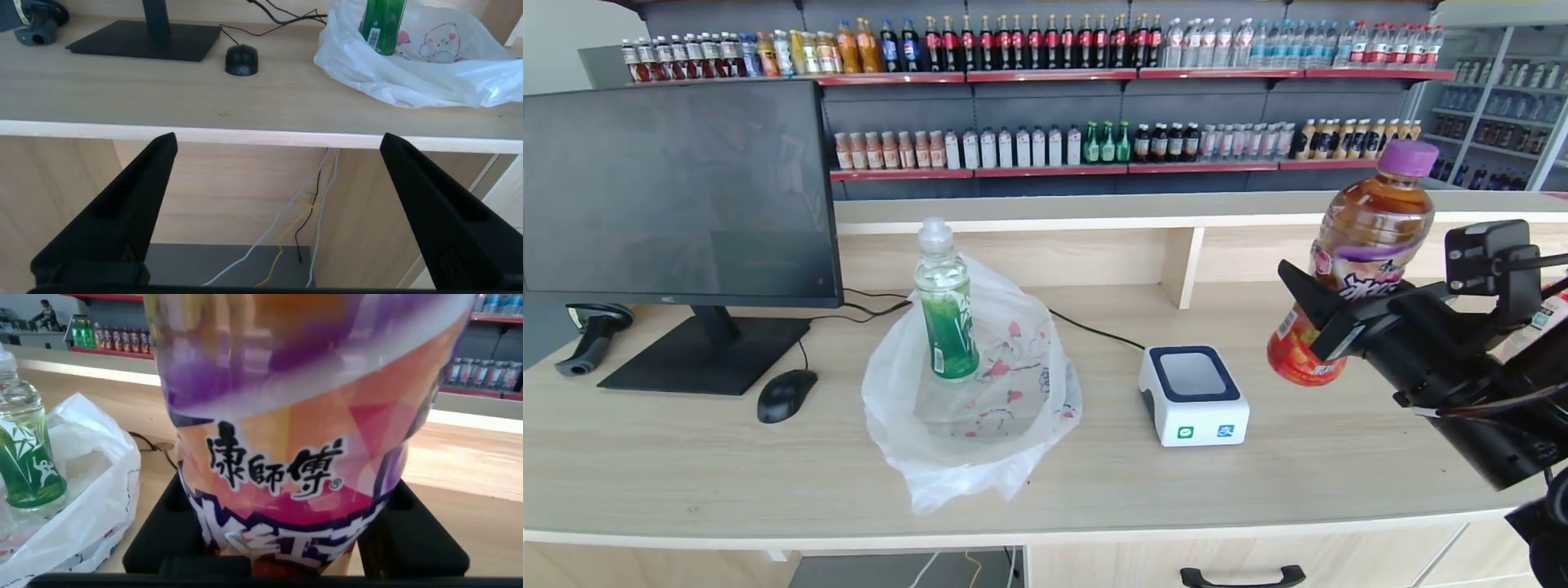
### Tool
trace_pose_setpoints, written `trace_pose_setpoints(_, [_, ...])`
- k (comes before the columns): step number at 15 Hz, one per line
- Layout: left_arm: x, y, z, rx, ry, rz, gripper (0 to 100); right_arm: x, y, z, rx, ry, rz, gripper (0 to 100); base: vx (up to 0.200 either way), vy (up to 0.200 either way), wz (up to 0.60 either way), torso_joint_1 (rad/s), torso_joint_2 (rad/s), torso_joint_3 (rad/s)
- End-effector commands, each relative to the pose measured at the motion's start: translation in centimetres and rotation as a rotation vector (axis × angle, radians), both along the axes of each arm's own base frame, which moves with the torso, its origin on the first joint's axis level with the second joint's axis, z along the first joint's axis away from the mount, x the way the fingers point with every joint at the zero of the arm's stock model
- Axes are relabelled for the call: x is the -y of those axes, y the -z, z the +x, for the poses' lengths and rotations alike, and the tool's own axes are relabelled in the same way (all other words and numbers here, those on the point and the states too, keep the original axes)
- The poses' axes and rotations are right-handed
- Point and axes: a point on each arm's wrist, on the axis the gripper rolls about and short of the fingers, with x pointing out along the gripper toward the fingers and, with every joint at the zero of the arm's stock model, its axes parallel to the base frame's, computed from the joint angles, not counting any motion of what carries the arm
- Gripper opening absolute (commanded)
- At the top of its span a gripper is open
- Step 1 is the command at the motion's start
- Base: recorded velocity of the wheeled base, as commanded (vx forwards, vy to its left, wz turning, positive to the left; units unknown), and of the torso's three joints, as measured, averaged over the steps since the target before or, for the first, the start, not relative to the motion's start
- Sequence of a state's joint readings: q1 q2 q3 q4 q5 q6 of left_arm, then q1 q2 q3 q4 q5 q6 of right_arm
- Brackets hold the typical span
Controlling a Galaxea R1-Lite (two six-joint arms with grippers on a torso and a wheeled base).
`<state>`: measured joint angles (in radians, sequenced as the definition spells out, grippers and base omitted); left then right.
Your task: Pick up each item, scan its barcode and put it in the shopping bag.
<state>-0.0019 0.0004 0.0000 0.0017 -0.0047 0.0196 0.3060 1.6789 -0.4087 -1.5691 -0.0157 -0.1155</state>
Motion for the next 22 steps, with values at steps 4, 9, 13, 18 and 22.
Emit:
trace_pose_setpoints(4, [0.0,0.0,0.0,0.001,-0.004,-0.004,100,-1.3,0.7,2.9,0.074,-0.067,-0.223,0,0.000,0.000,0.00,0.000,0.00,0.000])
trace_pose_setpoints(9, [0.0,0.0,0.0,0.001,0.000,-0.003,100,-4.2,0.8,2.9,0.223,-0.176,-0.463,0,0.000,0.000,0.00,0.000,0.00,0.000])
trace_pose_setpoints(13, [0.0,0.0,0.0,0.001,-0.002,-0.004,100,-3.8,3.3,3.8,0.356,-0.331,-0.749,0,0.000,0.000,0.00,0.000,0.00,0.000])
trace_pose_setpoints(18, [0.0,0.0,0.0,0.001,0.000,0.000,100,-3.1,4.2,5.9,0.442,-0.398,-0.831,0,0.000,0.000,0.00,0.000,0.00,0.000])
trace_pose_setpoints(22, [0.0,0.0,0.0,0.001,-0.002,-0.003,100,-3.1,5.6,6.8,0.444,-0.438,-0.861,0,0.000,0.000,0.00,0.000,0.00,0.000])
